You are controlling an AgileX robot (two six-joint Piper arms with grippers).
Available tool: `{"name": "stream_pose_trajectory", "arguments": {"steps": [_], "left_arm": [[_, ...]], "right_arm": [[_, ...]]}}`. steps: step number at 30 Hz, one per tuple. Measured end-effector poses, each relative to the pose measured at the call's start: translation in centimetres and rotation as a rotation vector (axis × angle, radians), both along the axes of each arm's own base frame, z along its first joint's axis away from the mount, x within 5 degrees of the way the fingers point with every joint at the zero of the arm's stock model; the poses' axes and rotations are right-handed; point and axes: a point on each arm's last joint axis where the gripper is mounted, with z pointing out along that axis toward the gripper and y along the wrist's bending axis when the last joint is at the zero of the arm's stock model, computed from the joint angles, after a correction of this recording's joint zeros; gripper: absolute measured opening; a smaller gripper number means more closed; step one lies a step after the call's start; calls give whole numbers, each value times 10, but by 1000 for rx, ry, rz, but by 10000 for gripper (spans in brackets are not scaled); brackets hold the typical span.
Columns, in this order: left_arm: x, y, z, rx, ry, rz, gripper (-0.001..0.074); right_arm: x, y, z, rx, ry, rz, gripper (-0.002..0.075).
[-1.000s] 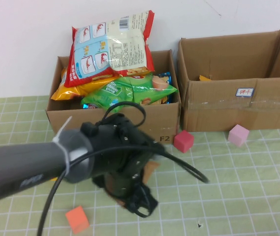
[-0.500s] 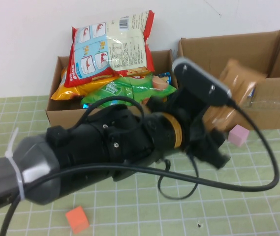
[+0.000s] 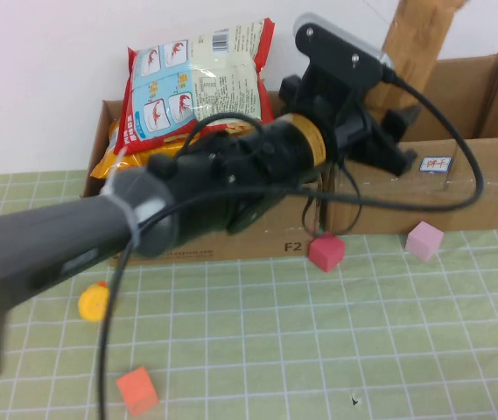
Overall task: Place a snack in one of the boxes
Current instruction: Place the biscuit in the biscuit box
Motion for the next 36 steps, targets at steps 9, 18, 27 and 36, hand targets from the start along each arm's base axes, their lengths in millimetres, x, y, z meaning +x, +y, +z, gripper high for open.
{"name": "stream_pose_trajectory", "arguments": {"steps": [9, 18, 27, 36], "left_arm": [[76, -21, -22, -12, -80, 59, 440], [113, -28, -55, -23, 22, 131, 440], [118, -28, -82, -18, 158, 180, 468], [108, -10, -33, 68, 187, 268, 485]], "right_arm": [[0, 0, 0, 0, 0, 0, -2], [0, 0, 0, 0, 0, 0, -2], [0, 0, 0, 0, 2, 0, -2], [0, 0, 0, 0, 2, 0, -2]]}}
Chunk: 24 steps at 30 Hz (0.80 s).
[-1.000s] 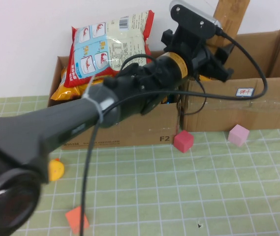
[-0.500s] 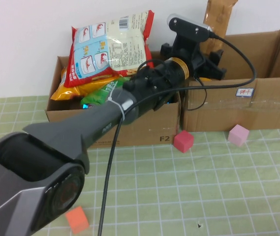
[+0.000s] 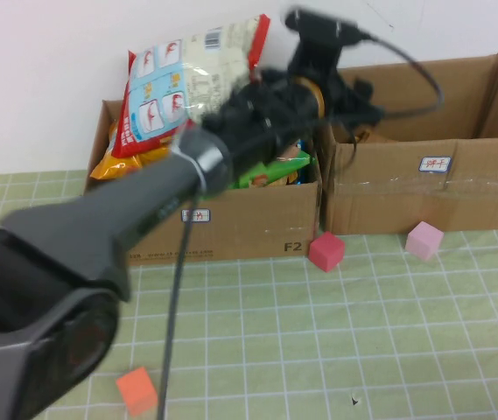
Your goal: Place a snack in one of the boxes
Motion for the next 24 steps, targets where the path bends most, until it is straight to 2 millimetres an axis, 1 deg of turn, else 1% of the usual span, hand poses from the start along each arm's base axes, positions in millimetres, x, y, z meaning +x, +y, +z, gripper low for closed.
{"name": "stream_pose_trajectory", "arguments": {"steps": [3, 6, 7, 8, 10, 11, 12, 13, 14, 16, 17, 19, 21, 22, 24], "left_arm": [[-12, 15, 41, 44, -8, 48, 385], [-31, 34, 86, 92, -22, 92, 210], [-39, 38, 100, 123, -25, 101, 143], [-47, 44, 113, 158, -26, 110, 93], [-65, 51, 134, 227, -25, 112, 43], [-76, 54, 144, 263, -23, 107, 27], [-85, 56, 149, 303, -18, 98, 19], [-99, 58, 159, 327, -23, 80, 11], [-108, 59, 160, 354, -17, 63, 8], [-134, 64, 167, 371, -24, 23, 4], [-149, 67, 167, 381, -27, -5, 2], [-177, 73, 161, 380, -35, -59, 0], [-209, 86, 154, 355, -51, -114, -1], [-222, 92, 145, 352, -47, -137, -1], [-249, 106, 139, 301, -71, -173, -1]], "right_arm": [[0, 0, 0, 0, 0, 0, -2], [0, 0, 0, 0, 0, 0, -2], [0, 0, 0, 0, 0, 0, -2], [0, 0, 0, 0, 0, 0, -2], [0, 0, 0, 0, 0, 0, -2], [0, 0, 0, 0, 0, 0, -2], [0, 0, 0, 0, 0, 0, -2], [0, 0, 0, 0, 0, 0, -2], [0, 0, 0, 0, 0, 0, -2], [0, 0, 0, 0, 0, 0, -2], [0, 0, 0, 0, 0, 0, -2], [0, 0, 0, 0, 0, 0, -2], [0, 0, 0, 0, 0, 0, -2], [0, 0, 0, 0, 0, 0, -2], [0, 0, 0, 0, 0, 0, -2]]}}
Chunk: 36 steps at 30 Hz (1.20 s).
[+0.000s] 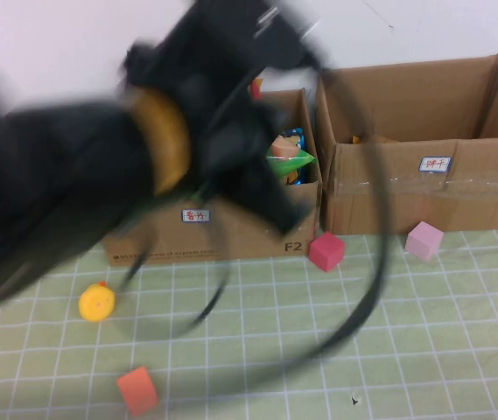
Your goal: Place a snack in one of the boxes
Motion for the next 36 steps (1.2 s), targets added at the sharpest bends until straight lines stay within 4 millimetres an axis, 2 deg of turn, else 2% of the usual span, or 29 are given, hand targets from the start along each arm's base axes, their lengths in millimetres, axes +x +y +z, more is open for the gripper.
{"name": "stream_pose_trajectory", "arguments": {"steps": [6, 14, 20, 29, 32, 33, 36], "left_arm": [[-65, 60, -16, -153, 30, -14, -1], [-118, 124, -47, -197, 23, 22, -1], [-133, 147, -75, -164, 4, 65, -1], [-143, 174, -91, -181, 48, 206, -1], [-148, 181, -104, -194, 48, 229, -1], [-152, 186, -117, -221, 58, 261, -1], [-157, 192, -135, -262, 34, 313, -1]], "right_arm": [[0, 0, 0, 0, 0, 0, -2], [0, 0, 0, 0, 0, 0, -2], [0, 0, 0, 0, 0, 0, -2], [0, 0, 0, 0, 0, 0, -2], [0, 0, 0, 0, 0, 0, -2], [0, 0, 0, 0, 0, 0, -2], [0, 0, 0, 0, 0, 0, -2]]}}
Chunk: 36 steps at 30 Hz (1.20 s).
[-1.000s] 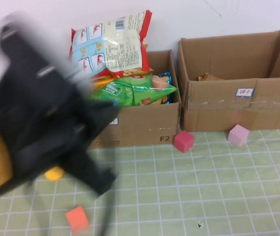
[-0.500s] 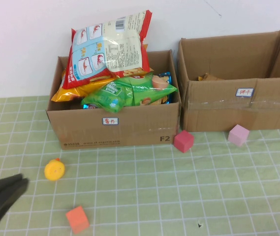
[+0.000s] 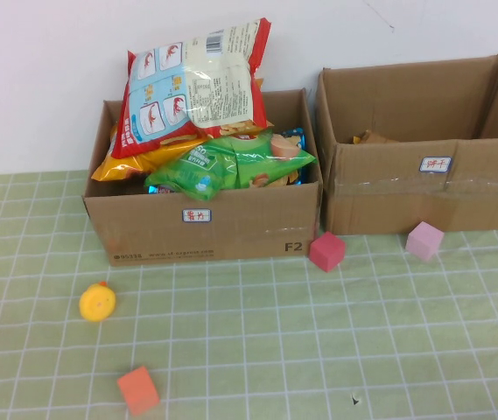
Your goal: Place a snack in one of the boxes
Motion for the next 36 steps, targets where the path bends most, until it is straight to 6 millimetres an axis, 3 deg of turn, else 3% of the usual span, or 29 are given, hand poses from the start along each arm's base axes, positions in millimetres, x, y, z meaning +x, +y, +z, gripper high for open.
{"name": "stream_pose_trajectory", "arguments": {"steps": [8, 19, 36], "left_arm": [[-7, 3, -50, -23, -158, 168, -1], [1, 13, -88, -33, -108, 407, -1], [-1, 13, -95, 49, -42, 390, -1]], "right_arm": [[0, 0, 0, 0, 0, 0, -2], [0, 0, 0, 0, 2, 0, -2], [0, 0, 0, 0, 2, 0, -2]]}}
